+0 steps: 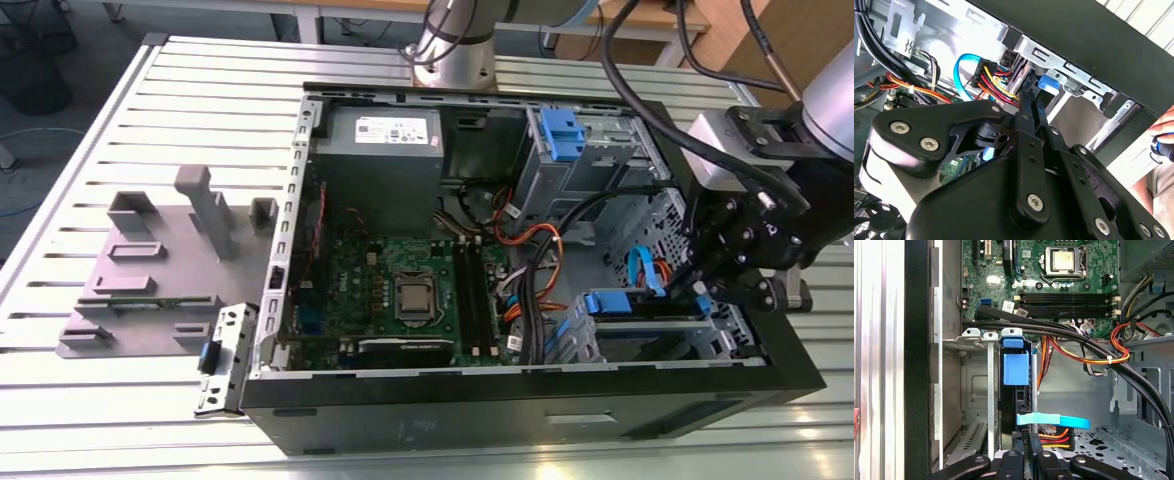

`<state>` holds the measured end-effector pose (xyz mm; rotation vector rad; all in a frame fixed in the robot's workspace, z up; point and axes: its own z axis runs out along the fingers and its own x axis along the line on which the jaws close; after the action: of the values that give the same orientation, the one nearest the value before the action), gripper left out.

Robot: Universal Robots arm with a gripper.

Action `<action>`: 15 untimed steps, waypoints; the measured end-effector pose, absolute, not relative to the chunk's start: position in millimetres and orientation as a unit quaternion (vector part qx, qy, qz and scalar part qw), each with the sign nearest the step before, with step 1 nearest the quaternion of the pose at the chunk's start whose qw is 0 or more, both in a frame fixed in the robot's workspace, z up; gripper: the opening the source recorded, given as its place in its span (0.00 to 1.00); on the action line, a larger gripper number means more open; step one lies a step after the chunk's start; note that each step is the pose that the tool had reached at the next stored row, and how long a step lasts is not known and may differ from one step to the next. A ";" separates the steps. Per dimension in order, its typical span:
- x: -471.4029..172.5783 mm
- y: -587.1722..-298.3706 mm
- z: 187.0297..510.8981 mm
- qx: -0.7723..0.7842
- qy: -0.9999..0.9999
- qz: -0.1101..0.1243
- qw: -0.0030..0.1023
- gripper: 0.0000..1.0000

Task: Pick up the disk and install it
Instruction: 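Insert the second disk wire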

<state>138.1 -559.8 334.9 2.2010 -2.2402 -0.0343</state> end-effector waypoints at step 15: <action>138.1 -559.8 331.8 0.697 -0.717 -0.011 0.000 0.16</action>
<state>138.1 -559.8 331.8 2.1905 -2.2509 -0.0346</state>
